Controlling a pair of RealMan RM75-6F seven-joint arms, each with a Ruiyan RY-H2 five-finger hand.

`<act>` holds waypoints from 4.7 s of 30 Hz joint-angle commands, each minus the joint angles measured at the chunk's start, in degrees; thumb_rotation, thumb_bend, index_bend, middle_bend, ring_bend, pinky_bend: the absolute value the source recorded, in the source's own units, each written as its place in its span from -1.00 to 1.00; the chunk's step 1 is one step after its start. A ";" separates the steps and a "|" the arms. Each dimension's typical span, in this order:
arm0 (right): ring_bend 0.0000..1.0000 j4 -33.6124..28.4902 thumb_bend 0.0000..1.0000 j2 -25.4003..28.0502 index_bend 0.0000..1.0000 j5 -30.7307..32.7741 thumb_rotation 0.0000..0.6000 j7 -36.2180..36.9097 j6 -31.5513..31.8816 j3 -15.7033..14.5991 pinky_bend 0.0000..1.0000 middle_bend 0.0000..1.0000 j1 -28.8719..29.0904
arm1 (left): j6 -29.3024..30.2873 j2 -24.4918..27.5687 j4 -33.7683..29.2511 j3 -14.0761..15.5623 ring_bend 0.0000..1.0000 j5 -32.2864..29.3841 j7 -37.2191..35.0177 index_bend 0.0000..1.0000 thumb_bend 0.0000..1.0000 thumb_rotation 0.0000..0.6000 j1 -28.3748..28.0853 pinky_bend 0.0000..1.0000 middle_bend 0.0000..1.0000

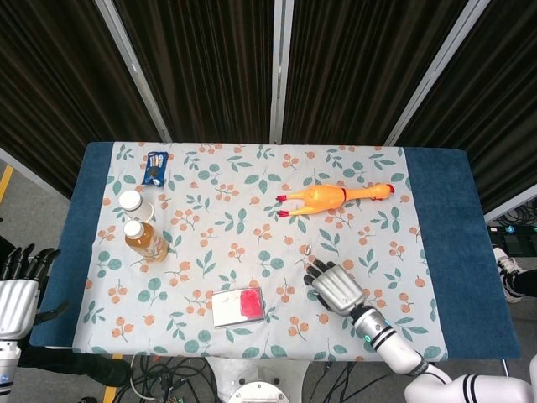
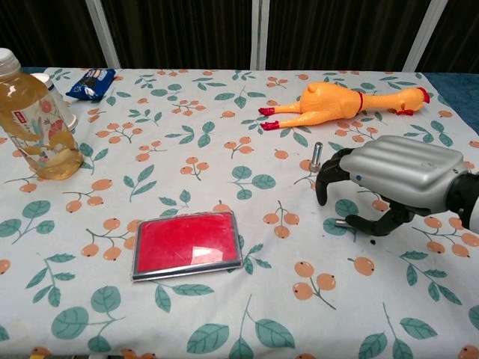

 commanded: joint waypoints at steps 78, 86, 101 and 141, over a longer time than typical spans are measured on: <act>-0.86 0.27 -0.29 2.19 0.19 -7.96 1.00 14.81 6.66 0.03 -0.77 -0.48 -5.02 | -0.04 -0.06 0.07 0.32 -1.00 0.91 0.13 -0.71 -1.00 1.00 0.44 -1.00 -0.71; -0.86 3.04 -0.29 3.61 0.19 -9.58 1.00 40.43 3.05 0.61 -0.77 -0.47 -4.53 | -0.50 -0.14 0.09 0.34 -1.00 0.89 0.33 -0.71 -1.00 1.00 0.21 -1.00 -0.71; -0.86 8.85 -0.29 2.78 0.15 -11.69 1.00 62.17 -4.67 0.38 -0.80 -0.50 -0.94 | -0.65 -0.01 -0.15 0.41 -1.00 0.72 0.39 -0.71 -1.00 1.00 0.26 -1.00 -0.71; -0.91 6.48 -0.26 9.02 -0.27 -25.17 1.00 55.01 15.58 -3.38 -0.94 -0.56 -7.33 | -0.58 0.38 -0.76 -0.02 -1.00 0.78 0.98 -0.71 -1.00 1.00 -0.08 -1.00 -0.71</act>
